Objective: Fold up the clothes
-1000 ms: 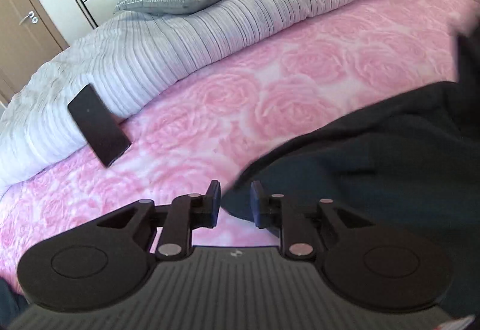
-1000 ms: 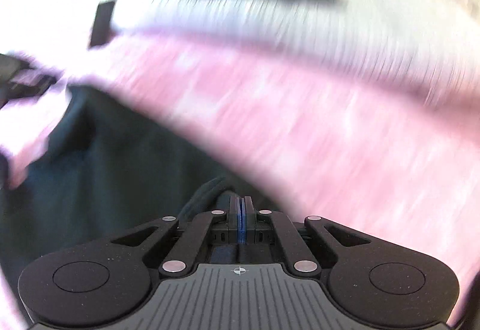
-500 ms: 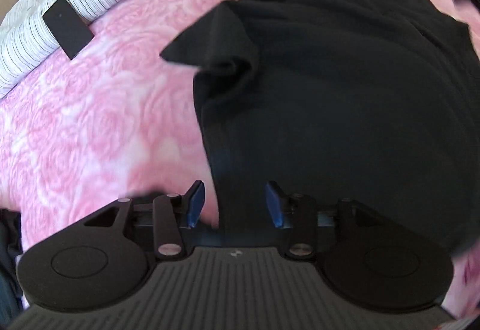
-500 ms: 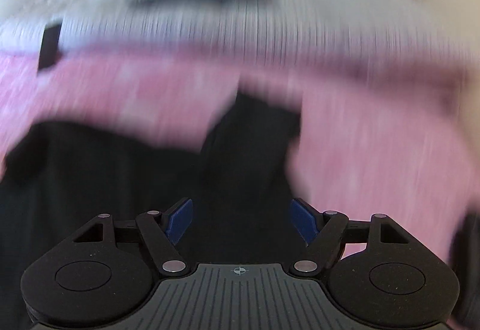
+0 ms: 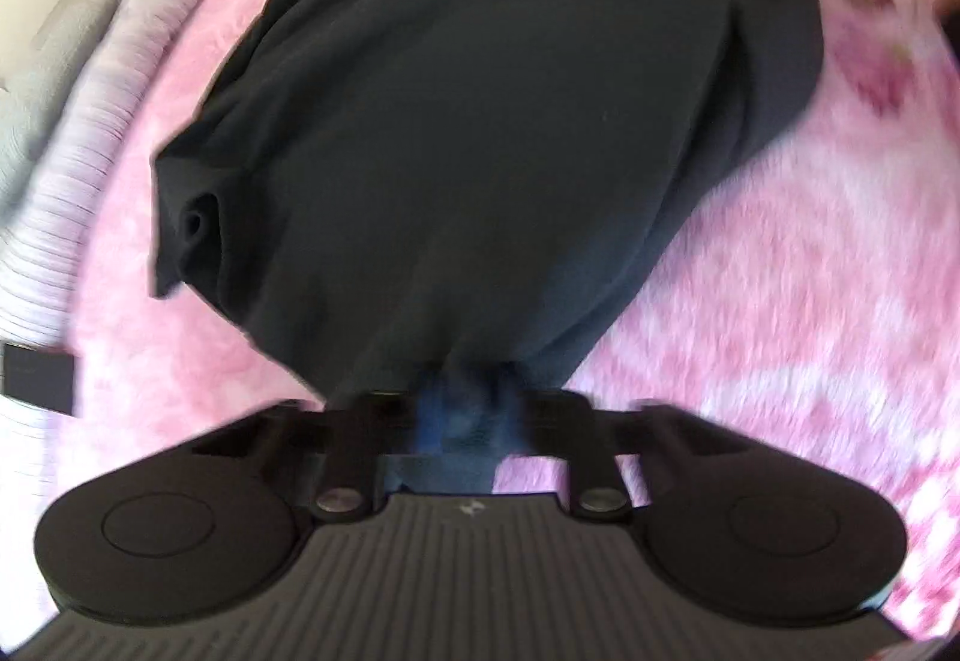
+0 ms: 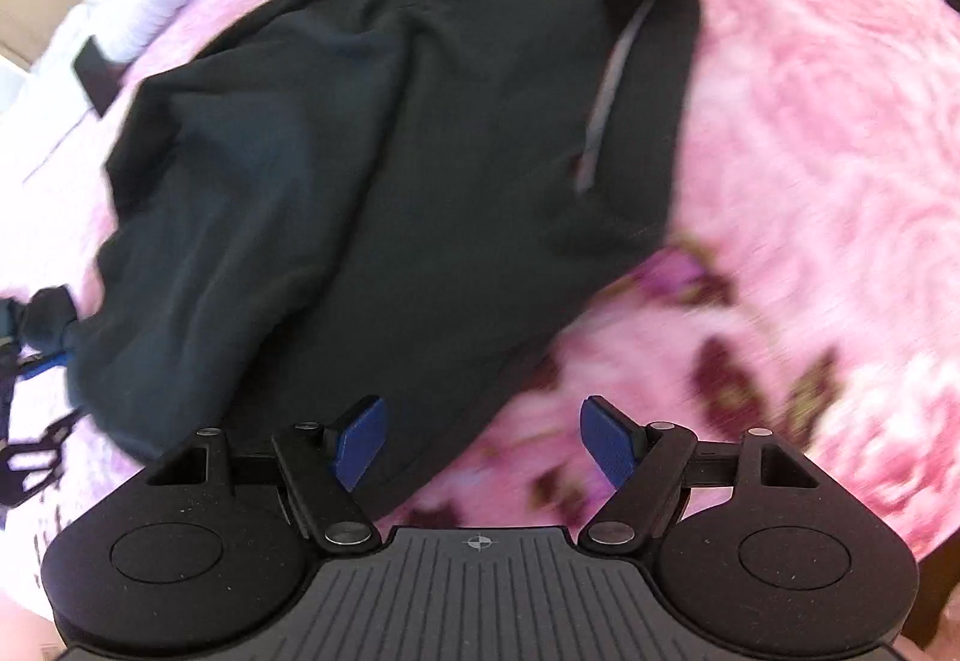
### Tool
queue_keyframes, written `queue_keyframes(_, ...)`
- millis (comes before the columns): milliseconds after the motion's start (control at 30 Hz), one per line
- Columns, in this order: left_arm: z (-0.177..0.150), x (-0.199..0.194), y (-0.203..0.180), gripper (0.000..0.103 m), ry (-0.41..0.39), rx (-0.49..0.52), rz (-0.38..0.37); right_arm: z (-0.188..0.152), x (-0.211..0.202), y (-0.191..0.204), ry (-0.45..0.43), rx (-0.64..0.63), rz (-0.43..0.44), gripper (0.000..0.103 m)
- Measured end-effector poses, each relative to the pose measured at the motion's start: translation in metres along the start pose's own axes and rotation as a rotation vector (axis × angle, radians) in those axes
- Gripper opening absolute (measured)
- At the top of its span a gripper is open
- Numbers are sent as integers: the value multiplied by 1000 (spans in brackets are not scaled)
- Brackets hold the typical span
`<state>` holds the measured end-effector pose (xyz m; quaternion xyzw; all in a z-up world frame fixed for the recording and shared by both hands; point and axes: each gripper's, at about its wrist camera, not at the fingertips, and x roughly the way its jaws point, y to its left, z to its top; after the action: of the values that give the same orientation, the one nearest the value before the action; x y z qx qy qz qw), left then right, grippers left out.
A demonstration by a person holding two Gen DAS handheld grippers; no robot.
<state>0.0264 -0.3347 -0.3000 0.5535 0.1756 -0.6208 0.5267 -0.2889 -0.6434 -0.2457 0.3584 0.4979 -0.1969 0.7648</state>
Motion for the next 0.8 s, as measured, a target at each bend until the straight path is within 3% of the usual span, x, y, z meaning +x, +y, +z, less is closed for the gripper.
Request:
queue_keyframes(100, 3, 0, 25, 5, -36, -66, -35, -12, 0, 9, -15, 30, 59, 75)
queue_keyframes(333, 11, -20, 87, 4, -78, -182, 79, -54, 26, 29, 62, 260, 226, 75)
queue_keyframes(500, 5, -29, 98, 4, -54, -211, 120, -67, 46, 20, -4, 436, 328, 75)
queue_keyframes(533, 4, -27, 99, 4, -47, -215, 128, -68, 47, 15, -15, 469, 340, 61)
queue_keyframes(567, 4, -26, 98, 4, -36, -215, 137, -68, 46, 9, -18, 488, 335, 40)
queue_keyframes(600, 3, -24, 97, 4, -26, -214, 146, -67, 44, 3, -16, 500, 321, 2)
queue_keyframes(667, 5, -27, 96, 4, -12, -207, 152, -64, 31, -13, -15, 529, 330, 2)
queue_keyframes(800, 10, -50, 88, 4, -4, -202, 135, -39, -32, -34, 14, 352, 289, 1)
